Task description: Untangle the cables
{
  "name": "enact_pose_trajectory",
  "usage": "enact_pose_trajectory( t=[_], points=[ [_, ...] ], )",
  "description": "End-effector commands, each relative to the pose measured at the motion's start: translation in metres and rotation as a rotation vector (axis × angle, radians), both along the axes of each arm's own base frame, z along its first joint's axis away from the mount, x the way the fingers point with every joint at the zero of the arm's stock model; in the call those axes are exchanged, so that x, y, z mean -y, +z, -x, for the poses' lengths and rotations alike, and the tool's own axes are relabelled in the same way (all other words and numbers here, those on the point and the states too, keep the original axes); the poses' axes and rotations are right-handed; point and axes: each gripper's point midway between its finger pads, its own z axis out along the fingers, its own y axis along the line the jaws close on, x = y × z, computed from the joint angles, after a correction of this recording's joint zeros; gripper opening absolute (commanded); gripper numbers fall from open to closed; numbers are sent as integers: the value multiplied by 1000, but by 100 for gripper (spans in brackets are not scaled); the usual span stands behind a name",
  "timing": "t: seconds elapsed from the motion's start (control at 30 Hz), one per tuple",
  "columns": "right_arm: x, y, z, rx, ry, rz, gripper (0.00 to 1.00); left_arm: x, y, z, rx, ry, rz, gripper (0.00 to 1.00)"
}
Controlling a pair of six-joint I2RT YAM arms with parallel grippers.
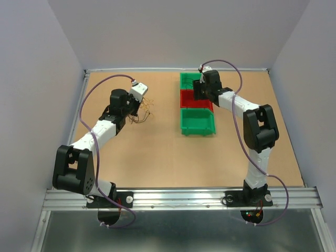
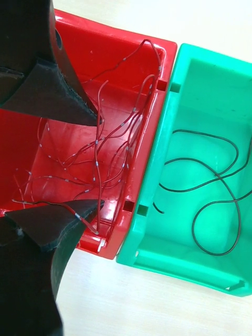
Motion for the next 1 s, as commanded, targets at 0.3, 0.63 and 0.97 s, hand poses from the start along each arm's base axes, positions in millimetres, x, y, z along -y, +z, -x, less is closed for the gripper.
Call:
enact_pose_trajectory(
  t=[0.3, 0.63, 0.97],
  points=[
    [-12, 38, -3, 114, 11, -77, 6, 3, 25, -2, 74, -6, 5, 23],
    [-41, -24, -13, -45, 148, -44, 1, 3, 23, -3, 71, -7, 0, 23],
    [-39, -31, -15, -64, 173, 22, 2, 4, 24, -2, 75, -9, -1, 23]
  ],
)
